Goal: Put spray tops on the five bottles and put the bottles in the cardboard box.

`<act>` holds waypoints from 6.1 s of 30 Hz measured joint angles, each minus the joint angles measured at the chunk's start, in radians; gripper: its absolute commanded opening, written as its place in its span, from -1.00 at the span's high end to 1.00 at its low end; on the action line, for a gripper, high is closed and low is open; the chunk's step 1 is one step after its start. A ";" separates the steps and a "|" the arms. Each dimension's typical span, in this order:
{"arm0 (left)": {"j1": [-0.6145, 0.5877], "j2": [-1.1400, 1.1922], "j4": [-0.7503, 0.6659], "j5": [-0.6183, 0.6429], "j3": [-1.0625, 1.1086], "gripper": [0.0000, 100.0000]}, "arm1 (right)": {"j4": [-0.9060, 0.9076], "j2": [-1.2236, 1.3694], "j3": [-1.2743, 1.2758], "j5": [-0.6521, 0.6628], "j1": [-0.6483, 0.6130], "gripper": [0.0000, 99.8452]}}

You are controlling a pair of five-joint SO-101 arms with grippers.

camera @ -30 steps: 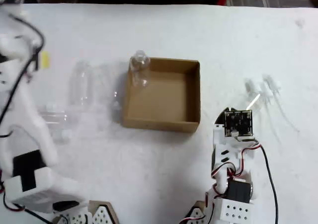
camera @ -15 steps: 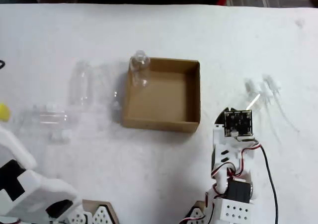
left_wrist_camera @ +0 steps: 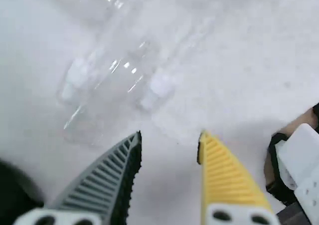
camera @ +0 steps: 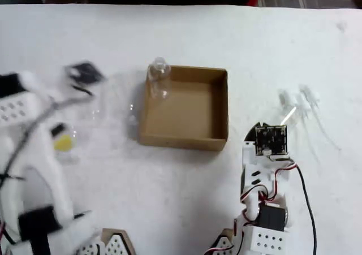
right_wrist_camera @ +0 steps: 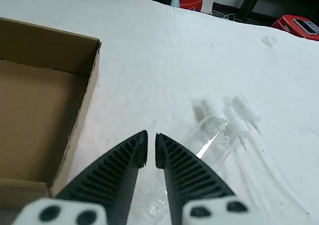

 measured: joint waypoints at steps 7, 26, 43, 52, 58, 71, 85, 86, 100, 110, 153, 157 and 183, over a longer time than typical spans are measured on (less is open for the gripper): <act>0.249 -0.244 -0.124 -0.021 0.195 0.64 | 0.000 0.000 0.000 0.000 0.000 0.96; 0.193 -0.011 -0.445 -0.356 0.339 0.64 | 0.000 0.000 0.000 0.000 0.000 0.96; 0.097 0.382 -0.376 -0.442 0.098 0.64 | 0.000 0.000 0.000 0.000 0.000 0.96; 0.101 0.385 -0.379 -0.442 0.098 0.64 | 0.000 0.000 0.000 0.000 0.000 0.96; 0.100 0.390 -0.382 -0.442 0.098 0.64 | 0.000 0.000 0.000 0.000 0.000 0.96; 0.100 0.390 -0.466 -0.442 0.137 0.64 | 0.000 0.000 0.000 0.000 0.000 0.96; 0.100 0.474 -0.468 -0.442 0.137 0.65 | 0.000 0.000 0.000 0.000 0.000 0.96; 0.100 0.480 -0.470 -0.442 0.137 0.65 | 0.000 0.000 0.000 0.000 0.000 0.96; 0.100 0.480 -0.473 -0.443 0.137 0.93 | 0.000 0.000 0.000 0.000 0.000 0.96; 0.169 0.400 -0.201 -0.443 0.023 0.95 | 0.000 0.000 0.000 -0.002 0.000 0.96; 0.793 -0.611 -0.451 1.120 -0.009 0.95 | 0.037 0.000 -0.041 0.000 -0.356 0.97; 0.798 -0.605 -0.635 1.129 0.121 0.95 | 0.043 0.000 -0.198 0.000 -0.473 0.97; 1.013 -0.603 -1.211 1.297 0.465 0.95 | 0.037 -0.005 -0.281 -0.002 -0.681 0.97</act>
